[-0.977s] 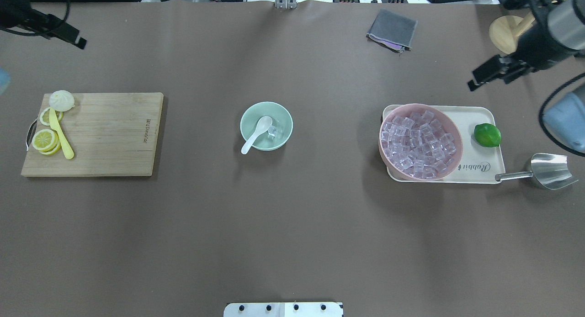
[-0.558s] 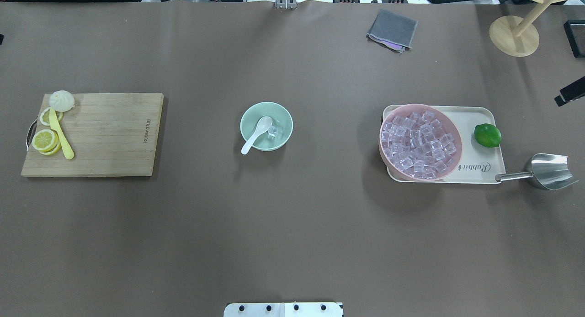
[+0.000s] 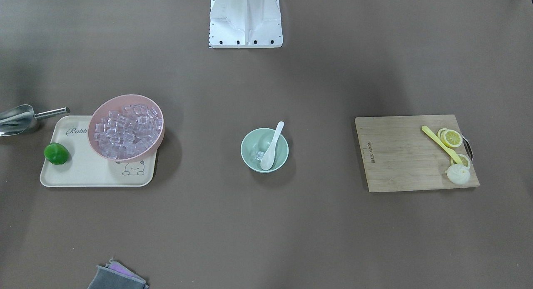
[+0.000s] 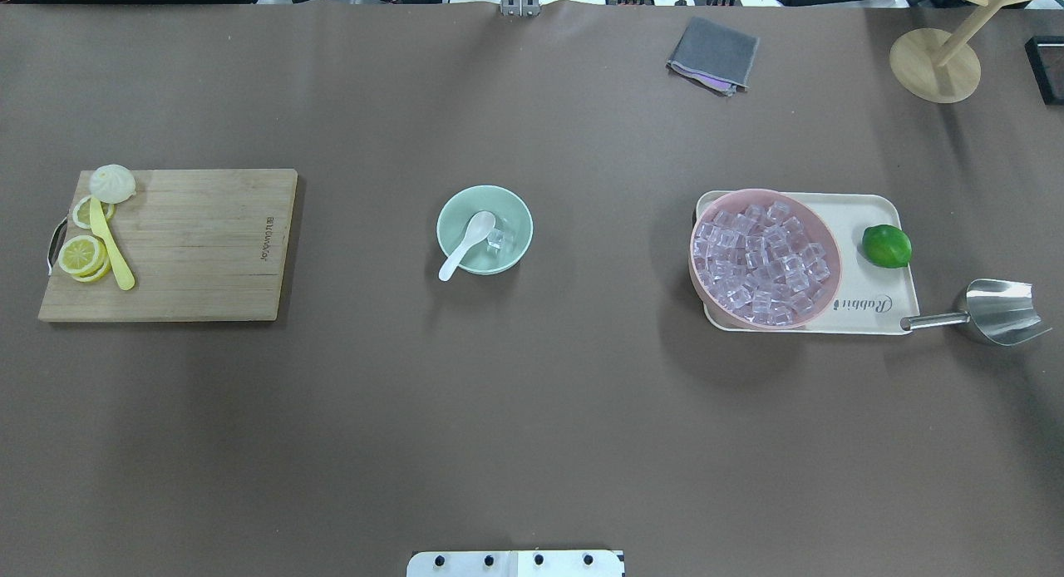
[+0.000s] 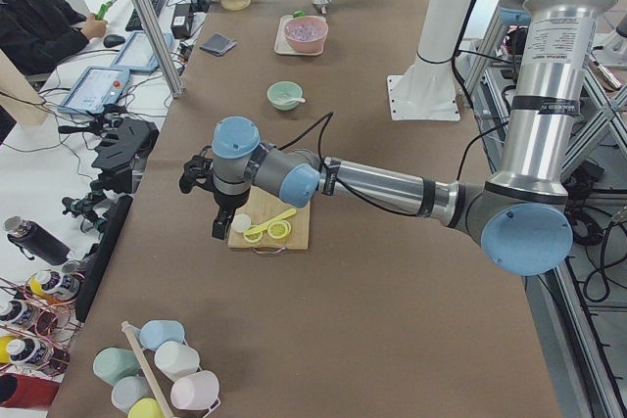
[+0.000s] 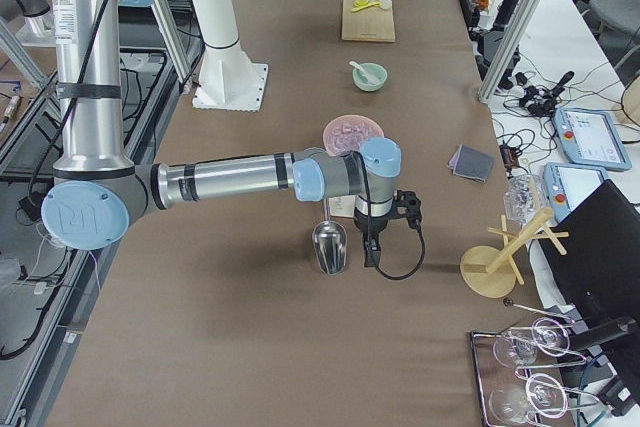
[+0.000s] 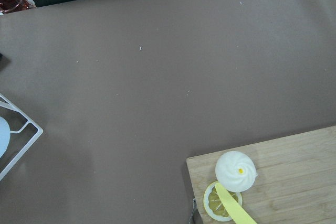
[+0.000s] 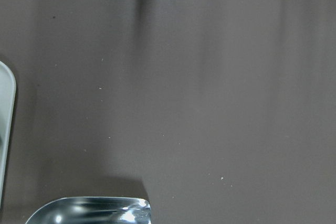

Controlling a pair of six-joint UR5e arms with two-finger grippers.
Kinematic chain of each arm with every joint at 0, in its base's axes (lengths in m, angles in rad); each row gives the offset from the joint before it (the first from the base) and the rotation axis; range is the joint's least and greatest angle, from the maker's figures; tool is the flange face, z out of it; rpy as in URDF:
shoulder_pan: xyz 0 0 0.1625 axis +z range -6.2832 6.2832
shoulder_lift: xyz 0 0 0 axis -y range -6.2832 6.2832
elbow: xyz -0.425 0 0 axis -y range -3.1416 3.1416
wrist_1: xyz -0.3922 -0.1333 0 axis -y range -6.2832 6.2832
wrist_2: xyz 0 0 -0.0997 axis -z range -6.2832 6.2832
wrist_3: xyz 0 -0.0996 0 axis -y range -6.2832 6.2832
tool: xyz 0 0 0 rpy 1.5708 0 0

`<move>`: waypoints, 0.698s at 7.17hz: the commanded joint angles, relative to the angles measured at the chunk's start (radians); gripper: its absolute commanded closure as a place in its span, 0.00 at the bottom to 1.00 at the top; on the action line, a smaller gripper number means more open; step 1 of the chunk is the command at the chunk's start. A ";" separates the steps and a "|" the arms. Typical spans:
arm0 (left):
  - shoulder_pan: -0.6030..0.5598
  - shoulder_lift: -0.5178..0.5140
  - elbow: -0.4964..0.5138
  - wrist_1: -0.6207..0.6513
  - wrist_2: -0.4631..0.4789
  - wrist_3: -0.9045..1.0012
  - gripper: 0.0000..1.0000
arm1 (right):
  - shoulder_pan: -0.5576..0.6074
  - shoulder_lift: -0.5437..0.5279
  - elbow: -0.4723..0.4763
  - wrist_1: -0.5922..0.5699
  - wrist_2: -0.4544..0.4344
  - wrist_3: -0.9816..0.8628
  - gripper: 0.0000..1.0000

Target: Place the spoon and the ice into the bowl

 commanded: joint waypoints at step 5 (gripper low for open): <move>-0.020 0.080 0.002 0.134 0.011 0.083 0.02 | 0.100 -0.063 0.003 -0.093 0.119 0.009 0.00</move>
